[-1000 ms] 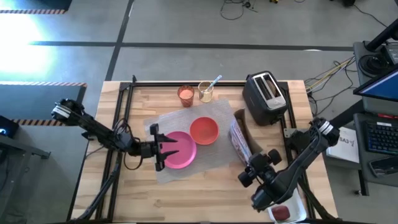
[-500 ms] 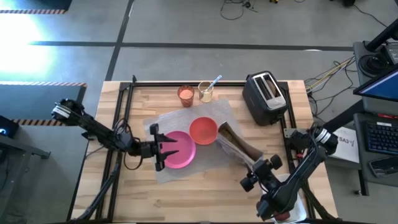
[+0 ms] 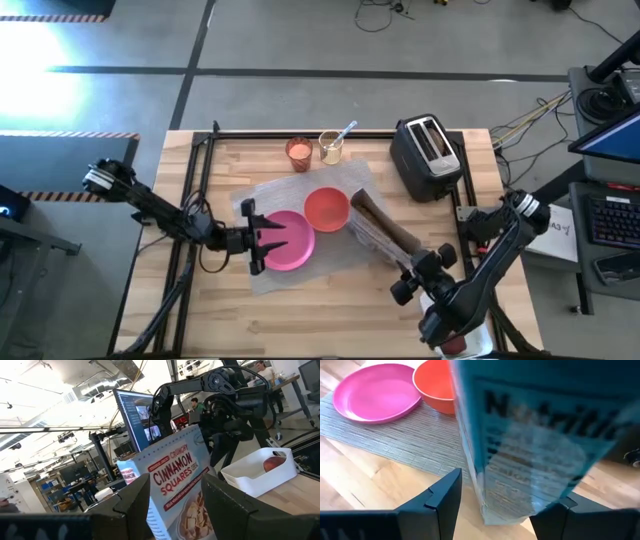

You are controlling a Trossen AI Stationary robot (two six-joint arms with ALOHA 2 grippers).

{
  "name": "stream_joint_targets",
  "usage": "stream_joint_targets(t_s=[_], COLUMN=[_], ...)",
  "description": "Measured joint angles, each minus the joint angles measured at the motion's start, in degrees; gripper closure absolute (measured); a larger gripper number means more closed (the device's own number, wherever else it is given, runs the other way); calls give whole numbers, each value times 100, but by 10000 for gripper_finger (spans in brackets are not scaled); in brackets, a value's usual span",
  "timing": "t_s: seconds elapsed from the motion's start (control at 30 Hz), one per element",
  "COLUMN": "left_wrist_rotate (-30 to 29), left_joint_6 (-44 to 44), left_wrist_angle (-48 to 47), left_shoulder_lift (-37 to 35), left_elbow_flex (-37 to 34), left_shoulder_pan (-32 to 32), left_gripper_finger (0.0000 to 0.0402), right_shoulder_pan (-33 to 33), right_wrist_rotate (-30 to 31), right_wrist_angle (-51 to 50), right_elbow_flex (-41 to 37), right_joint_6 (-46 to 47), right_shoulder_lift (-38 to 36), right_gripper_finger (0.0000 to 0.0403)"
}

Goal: Arrange a breakfast setting
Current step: Pour the cereal from the cereal box into the orange bowl

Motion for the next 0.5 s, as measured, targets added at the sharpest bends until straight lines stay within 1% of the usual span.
stream_joint_targets(t_s=[0.23,0.4,0.5], left_wrist_rotate=[0,0,0], left_joint_6=[0,0,0], left_wrist_angle=[-1,-3,-2], left_shoulder_lift=[2,1,0], left_elbow_flex=[0,0,0], left_shoulder_pan=[-1,-1,0], left_gripper_finger=[239,239,239], right_shoulder_pan=[26,115,179], right_wrist_rotate=[104,294,419], right_wrist_angle=[-53,-87,-75], right_elbow_flex=[-356,-680,-720], right_joint_6=[-24,367,402], right_shoulder_lift=[-25,-34,-43], right_gripper_finger=[216,216,216])
